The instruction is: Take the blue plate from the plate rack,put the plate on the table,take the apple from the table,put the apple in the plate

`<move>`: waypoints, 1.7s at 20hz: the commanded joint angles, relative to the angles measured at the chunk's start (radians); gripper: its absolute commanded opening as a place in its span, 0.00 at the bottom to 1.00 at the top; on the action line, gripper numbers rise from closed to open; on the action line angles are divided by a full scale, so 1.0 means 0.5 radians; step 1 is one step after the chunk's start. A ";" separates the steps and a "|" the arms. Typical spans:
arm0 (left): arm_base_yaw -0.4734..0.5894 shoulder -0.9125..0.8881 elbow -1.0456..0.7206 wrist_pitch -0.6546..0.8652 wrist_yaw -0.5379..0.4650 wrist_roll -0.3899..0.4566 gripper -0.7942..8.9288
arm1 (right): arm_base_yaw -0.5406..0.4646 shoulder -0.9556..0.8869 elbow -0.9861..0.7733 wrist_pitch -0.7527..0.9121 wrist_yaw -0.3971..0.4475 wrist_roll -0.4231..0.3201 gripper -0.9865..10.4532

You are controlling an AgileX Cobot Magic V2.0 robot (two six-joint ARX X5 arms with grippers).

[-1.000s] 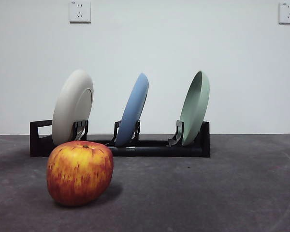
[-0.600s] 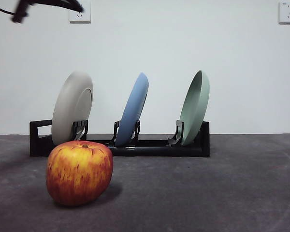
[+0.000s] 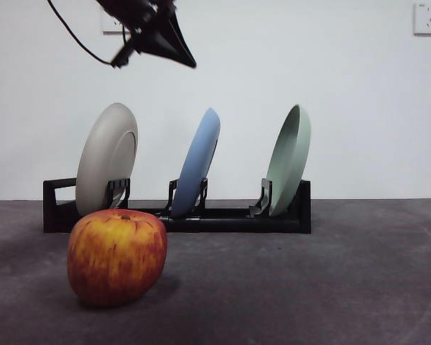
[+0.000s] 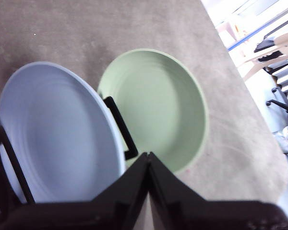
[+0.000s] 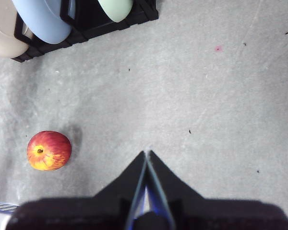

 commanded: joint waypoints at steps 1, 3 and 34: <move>-0.026 0.111 0.045 0.024 -0.088 0.022 0.08 | 0.002 -0.002 0.008 -0.007 -0.005 -0.018 0.09; -0.036 0.166 0.045 0.046 -0.137 0.022 0.08 | 0.002 -0.002 0.008 -0.015 -0.005 -0.018 0.09; -0.206 0.281 0.045 0.031 -0.359 0.182 0.07 | 0.002 -0.002 0.008 -0.042 0.010 -0.018 0.09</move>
